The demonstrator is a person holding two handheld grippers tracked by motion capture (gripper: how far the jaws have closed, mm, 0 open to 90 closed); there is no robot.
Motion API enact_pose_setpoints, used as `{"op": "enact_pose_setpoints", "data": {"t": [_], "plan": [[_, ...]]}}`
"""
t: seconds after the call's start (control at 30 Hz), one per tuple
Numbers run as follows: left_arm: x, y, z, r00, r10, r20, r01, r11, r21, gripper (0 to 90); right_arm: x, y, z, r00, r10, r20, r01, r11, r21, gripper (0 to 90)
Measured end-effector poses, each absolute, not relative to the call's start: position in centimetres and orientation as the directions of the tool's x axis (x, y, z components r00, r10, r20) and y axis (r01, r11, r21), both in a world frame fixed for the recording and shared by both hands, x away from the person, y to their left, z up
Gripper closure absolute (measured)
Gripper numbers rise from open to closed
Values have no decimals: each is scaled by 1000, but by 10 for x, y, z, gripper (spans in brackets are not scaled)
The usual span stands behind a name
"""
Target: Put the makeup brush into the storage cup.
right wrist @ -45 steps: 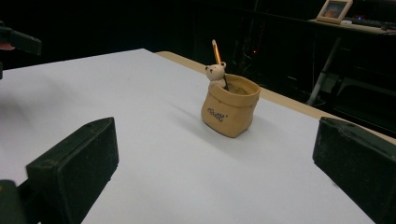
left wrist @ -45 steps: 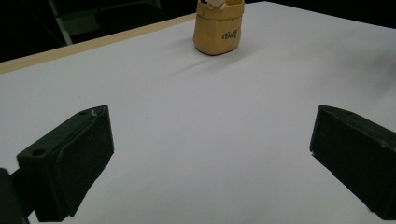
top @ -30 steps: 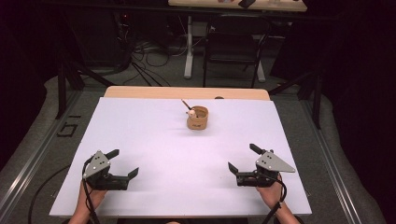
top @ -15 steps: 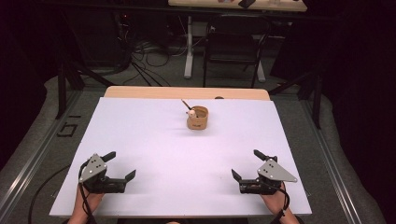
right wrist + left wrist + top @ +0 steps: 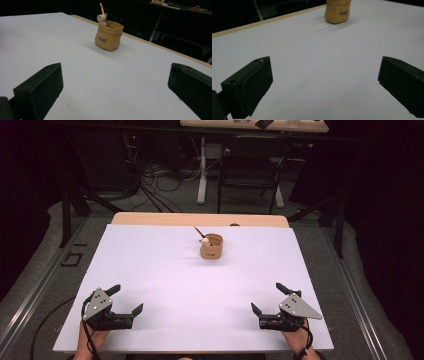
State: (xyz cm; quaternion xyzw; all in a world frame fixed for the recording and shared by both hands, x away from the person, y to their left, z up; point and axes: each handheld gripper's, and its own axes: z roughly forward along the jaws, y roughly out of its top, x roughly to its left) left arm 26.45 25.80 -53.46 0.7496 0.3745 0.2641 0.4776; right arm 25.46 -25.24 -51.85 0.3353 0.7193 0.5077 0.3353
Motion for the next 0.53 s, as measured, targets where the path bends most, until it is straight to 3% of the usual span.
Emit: {"op": "enact_pose_setpoints", "data": {"t": [0.53], "plan": [[265,255,-537,618,786,15,306,-258,916,0,256,-252,-519,-547,826,-132,142,247,959,0]]}}
